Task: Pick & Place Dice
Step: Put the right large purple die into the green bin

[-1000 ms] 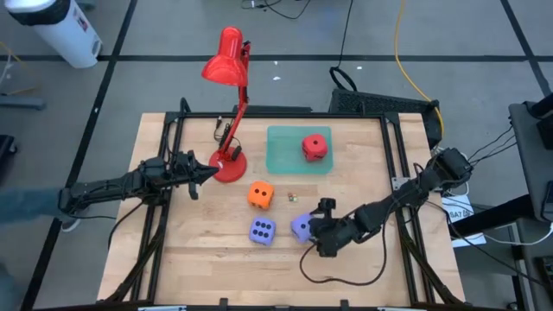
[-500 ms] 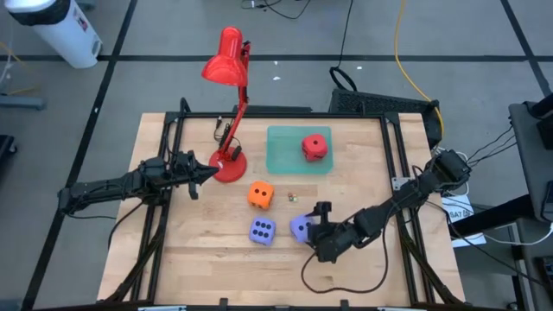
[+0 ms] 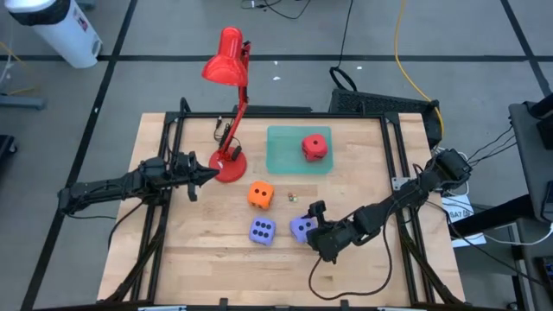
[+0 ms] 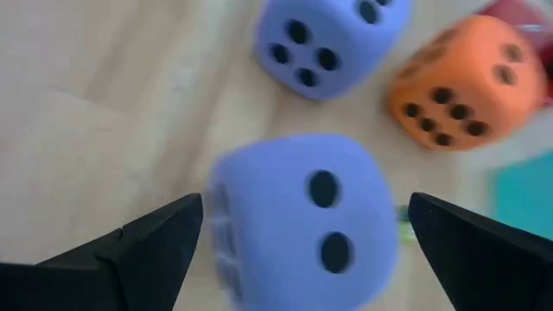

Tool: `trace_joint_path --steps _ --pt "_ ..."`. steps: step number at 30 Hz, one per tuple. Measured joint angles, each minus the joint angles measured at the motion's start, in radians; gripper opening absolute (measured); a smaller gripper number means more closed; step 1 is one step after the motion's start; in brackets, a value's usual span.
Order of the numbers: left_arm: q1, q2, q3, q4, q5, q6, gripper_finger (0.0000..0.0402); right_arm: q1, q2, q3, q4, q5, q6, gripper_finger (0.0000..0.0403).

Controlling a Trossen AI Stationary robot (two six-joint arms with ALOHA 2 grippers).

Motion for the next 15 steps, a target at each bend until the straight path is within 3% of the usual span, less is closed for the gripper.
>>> trace_joint_path --steps 6,15 --pt "0.000 0.000 0.000 0.007 -0.005 -0.003 0.0021 -0.049 -0.039 0.000 0.054 -0.099 0.017 0.0400" --pt "0.000 0.000 0.001 0.009 -0.033 -0.011 0.0021 -0.088 -0.075 0.000 0.059 -0.102 0.022 0.0400"
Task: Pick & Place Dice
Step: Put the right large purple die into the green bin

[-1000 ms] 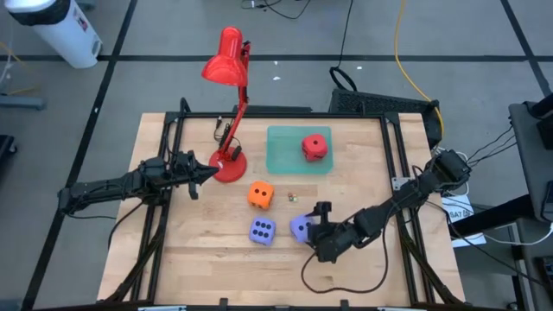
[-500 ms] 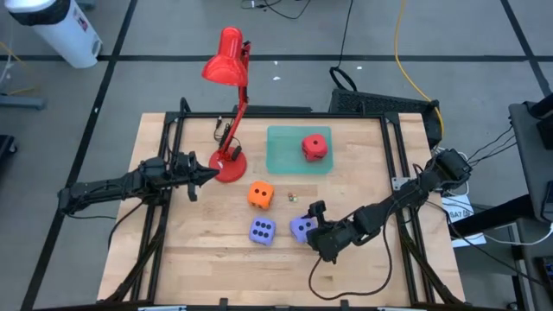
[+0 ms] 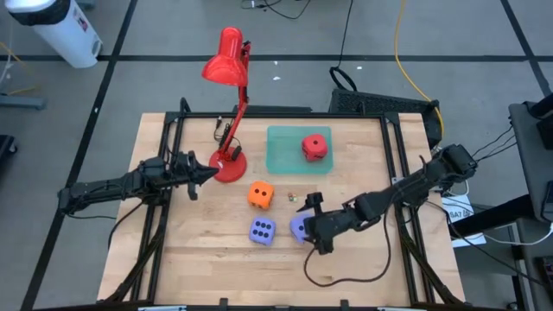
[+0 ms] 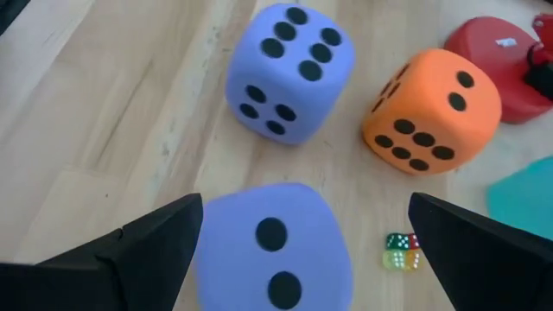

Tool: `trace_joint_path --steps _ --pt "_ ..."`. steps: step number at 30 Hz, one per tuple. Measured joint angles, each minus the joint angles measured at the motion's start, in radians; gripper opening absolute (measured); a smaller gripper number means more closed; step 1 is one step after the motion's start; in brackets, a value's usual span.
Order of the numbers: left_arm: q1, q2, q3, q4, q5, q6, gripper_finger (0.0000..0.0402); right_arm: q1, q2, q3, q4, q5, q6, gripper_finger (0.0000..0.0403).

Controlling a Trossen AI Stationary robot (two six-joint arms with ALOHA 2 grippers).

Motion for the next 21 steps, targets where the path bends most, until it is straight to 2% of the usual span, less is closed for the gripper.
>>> trace_joint_path --steps 6,8,11,15,21 --pt "0.000 0.000 0.001 0.003 -0.023 0.006 0.0021 -0.025 0.000 0.000 -0.004 -0.006 0.084 0.0400" --pt "0.000 0.000 0.002 -0.005 -0.023 0.003 0.0021 -0.031 0.000 0.000 -0.023 -0.054 0.065 0.0400" --pt "0.000 0.000 0.002 -0.013 -0.022 0.021 0.0021 -0.035 0.000 0.000 -0.067 -0.151 -0.077 0.0400" --pt "0.000 0.000 0.003 -0.014 -0.022 0.026 0.0021 -0.096 0.000 0.000 -0.047 -0.308 -0.106 0.0400" --pt "0.000 0.000 0.003 -0.016 -0.013 0.026 0.0021 -0.170 0.000 0.000 -0.072 -0.403 -0.178 0.0400"
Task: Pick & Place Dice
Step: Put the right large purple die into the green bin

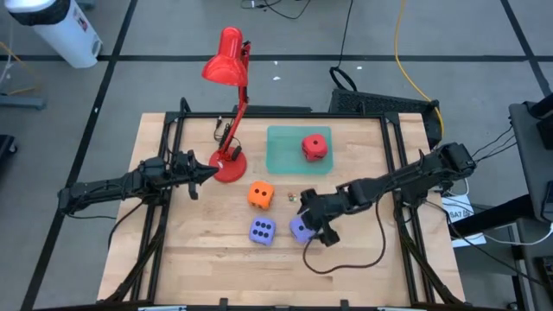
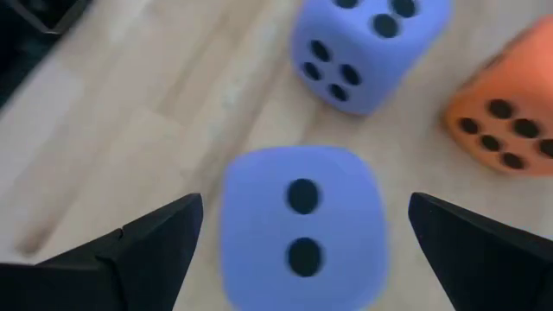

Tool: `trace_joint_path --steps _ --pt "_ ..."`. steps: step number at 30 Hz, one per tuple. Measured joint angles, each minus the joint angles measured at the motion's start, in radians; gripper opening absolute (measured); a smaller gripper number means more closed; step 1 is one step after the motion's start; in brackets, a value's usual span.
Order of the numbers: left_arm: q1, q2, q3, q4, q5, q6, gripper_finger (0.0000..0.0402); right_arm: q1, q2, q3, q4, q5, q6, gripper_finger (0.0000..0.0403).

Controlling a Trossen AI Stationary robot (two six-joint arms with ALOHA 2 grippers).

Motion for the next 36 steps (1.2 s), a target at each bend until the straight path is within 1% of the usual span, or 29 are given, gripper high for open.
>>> trace_joint_path --steps 2,4,5,9,13,17,21,26,32,36 --pt "0.000 0.000 0.000 -0.001 0.007 0.000 0.0021 -0.006 0.003 0.000 -0.014 -0.038 0.001 0.0400" --pt "0.000 0.000 0.000 -0.002 0.008 0.001 0.0021 -0.005 0.027 0.000 -0.013 -0.040 0.008 0.0400" --pt "0.000 0.000 0.000 -0.002 0.008 0.005 0.0021 0.001 0.040 0.000 -0.016 -0.035 0.009 0.0400" --pt "0.000 0.000 0.000 -0.002 0.008 0.017 0.0021 0.015 0.057 0.000 -0.015 0.064 0.027 0.0400" --pt "0.000 0.000 0.000 -0.002 0.008 0.018 0.0021 0.012 0.063 -0.001 -0.021 0.069 0.024 0.0400" --pt "0.000 0.000 0.000 -0.002 0.009 0.018 0.0021 0.016 0.114 0.001 -0.007 0.064 0.027 0.0400" --pt "0.000 0.000 0.000 -0.002 0.009 0.018 0.0021 0.025 0.203 0.000 0.012 0.011 0.023 0.0400" --pt "0.000 0.000 0.000 -0.003 0.017 0.014 0.0021 0.032 0.263 0.001 0.027 0.012 0.044 0.0400" --pt "0.000 0.000 0.000 -0.003 0.027 0.013 0.0021 0.033 0.245 -0.001 0.046 0.015 0.118 0.0397" --pt "0.000 0.000 0.000 -0.003 0.027 0.006 0.0021 0.033 0.175 -0.002 0.100 0.029 0.137 0.0381"
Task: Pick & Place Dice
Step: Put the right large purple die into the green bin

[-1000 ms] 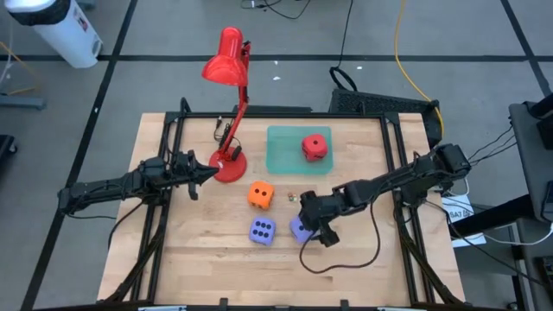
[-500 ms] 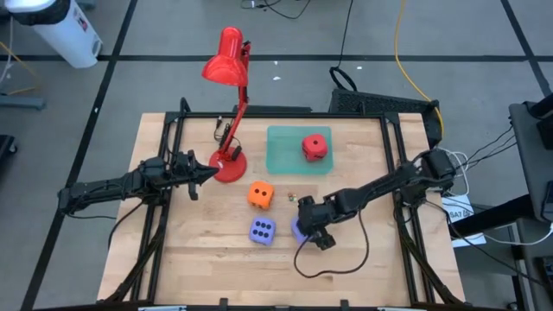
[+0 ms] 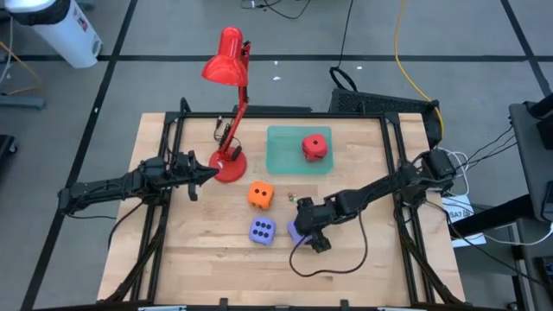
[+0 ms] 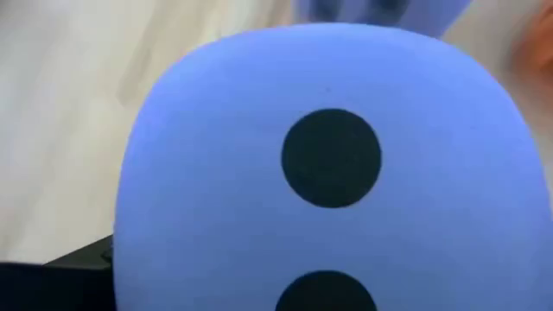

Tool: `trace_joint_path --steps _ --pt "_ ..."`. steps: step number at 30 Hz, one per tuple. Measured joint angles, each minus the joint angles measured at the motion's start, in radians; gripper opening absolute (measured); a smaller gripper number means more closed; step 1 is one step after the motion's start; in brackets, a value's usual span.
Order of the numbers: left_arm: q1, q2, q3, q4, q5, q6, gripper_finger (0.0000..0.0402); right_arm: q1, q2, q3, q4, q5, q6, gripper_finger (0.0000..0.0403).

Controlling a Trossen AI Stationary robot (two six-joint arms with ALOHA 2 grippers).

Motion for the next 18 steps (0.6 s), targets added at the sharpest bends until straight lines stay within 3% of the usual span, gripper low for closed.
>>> trace_joint_path --steps 5,10,18 --pt "0.000 0.000 0.000 0.000 0.000 -0.013 0.0021 -0.025 -0.147 0.001 0.033 0.044 -0.003 0.0364" --pt "0.000 0.000 0.000 0.000 -0.002 -0.013 0.0021 -0.130 -0.309 0.039 0.023 0.216 -0.046 0.0371" --pt "0.000 0.000 0.000 0.009 -0.003 -0.010 0.0021 -0.428 -0.310 0.079 0.032 0.128 -0.164 0.0370"
